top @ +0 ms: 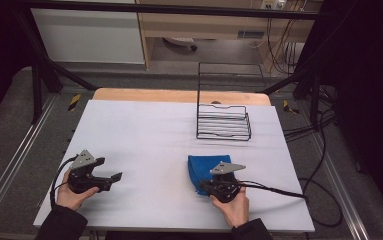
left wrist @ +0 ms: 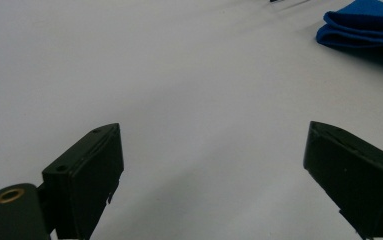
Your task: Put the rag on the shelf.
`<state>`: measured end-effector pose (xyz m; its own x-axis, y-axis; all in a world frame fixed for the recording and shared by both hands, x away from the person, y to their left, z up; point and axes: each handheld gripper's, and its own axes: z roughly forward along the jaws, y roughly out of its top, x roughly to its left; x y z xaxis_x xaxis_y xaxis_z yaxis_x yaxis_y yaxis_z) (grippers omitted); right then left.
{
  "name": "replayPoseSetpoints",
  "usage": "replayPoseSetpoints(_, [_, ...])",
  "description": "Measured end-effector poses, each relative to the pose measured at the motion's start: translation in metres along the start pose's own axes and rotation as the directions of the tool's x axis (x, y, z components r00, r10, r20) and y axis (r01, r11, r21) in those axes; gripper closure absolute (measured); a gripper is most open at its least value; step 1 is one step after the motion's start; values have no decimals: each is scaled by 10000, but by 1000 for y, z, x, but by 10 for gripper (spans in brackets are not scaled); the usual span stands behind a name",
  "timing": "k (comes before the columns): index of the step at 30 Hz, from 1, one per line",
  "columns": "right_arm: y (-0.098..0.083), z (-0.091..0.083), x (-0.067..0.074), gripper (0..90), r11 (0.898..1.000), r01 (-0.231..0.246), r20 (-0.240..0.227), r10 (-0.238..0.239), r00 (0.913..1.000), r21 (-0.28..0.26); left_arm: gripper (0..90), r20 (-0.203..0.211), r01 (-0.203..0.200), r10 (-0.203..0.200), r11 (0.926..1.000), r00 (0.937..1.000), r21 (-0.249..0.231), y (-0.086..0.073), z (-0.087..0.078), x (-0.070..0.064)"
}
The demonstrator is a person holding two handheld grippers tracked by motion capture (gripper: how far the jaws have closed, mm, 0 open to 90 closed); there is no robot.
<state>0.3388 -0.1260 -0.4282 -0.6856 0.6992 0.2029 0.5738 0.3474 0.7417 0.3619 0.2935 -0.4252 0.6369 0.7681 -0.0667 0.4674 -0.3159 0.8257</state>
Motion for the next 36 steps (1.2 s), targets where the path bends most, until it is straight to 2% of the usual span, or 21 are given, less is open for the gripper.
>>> replayPoseSetpoints(2, [-1, 7, 0, 831, 9996, -271, -319, 270, 9991, -36, 92, 26, -35, 35, 10000, 10000, 47, 0, 0, 0])
replayPoseSetpoints(3, [-1, 11, -1, 783, 9997, -230, -473, 229, 9986, -18, 92, 23, -43, 43, 10000, 10000, 64, 0, 1, -1])
replayPoseSetpoints(4, [-1, 11, -1, 783, 9997, -230, -473, 229, 9986, -18, 92, 29, -39, 39, 10000, 10000, 74, 0, 1, -1])
replayPoseSetpoints(7, [0, 8, -2, 640, 9992, -71, -736, 41, 9973, -406, 86, 52, 27, -27, 10000, 10000, 58, 1, 1, -1])
replayPoseSetpoints(8, [4, 3, -4, 541, 9975, 156, -698, -204, 9974, -684, 78, 65, 61, -61, 10000, 10000, 41, 2, 1, -2])
replayPoseSetpoints(11, [7, -5, -9, 462, 9949, 397, -425, -438, 9981, -931, 72, 51, 57, -58, 9999, 10000, 87, 3, 1, -3])
replayPoseSetpoints(15, [9, -17, -27, 322, 9922, 339, -28, -345, 9994, -1198, 64, 132, 25, -27, 9999, 9999, 136, 7, 4, -7])
replayPoseSetpoints(16, [7, -22, -37, 266, 9914, 514, 257, -487, 9985, -1203, 56, 168, 38, -41, 9999, 9999, 139, 9, 5, -9])
replayPoseSetpoints(18, [7, -23, -42, 231, 9912, 541, 360, -501, 9981, -1206, 56, 233, -8, 3, 9998, 9997, 182, 13, 8, -12])
replayPoseSetpoints(21, [4, -29, -58, 142, 9936, 282, 389, -241, 9990, -1093, 53, 293, -108, 100, 9995, 9995, 281, 21, 14, -18])
replayPoseSetpoints(22, [2, -32, -69, 104, 9937, 239, 563, -178, 9983, -1097, 53, 345, -157, 147, 9995, 9993, 283, 24, 16, -20])
replayPoseSetpoints(23, [2, -32, -69, 104, 9937, 239, 563, -178, 9983, -1097, 53, 382, -166, 156, 9995, 9991, 261, 27, 18, -23])
replayPoseSetpoints(27, [-4, -41, -90, 39, 9938, -60, 693, 138, 9975, -1114, 51, 579, -448, 426, 9983, 9974, 375, 38, 28, -37])
replayPoseSetpoints(32, [-9, -47, -98, 30, 9932, 71, 726, 14, 9974, -1165, 49, 887, -709, 661, 9961, 9939, 522, 50, 43, -54])
replayPoseSetpoints(36, [-17, -51, -104, 28, 9929, -36, 817, 134, 9966, -1188, 59, 958, -763, 710, 9957, 9929, 525, 61, 54, -64])
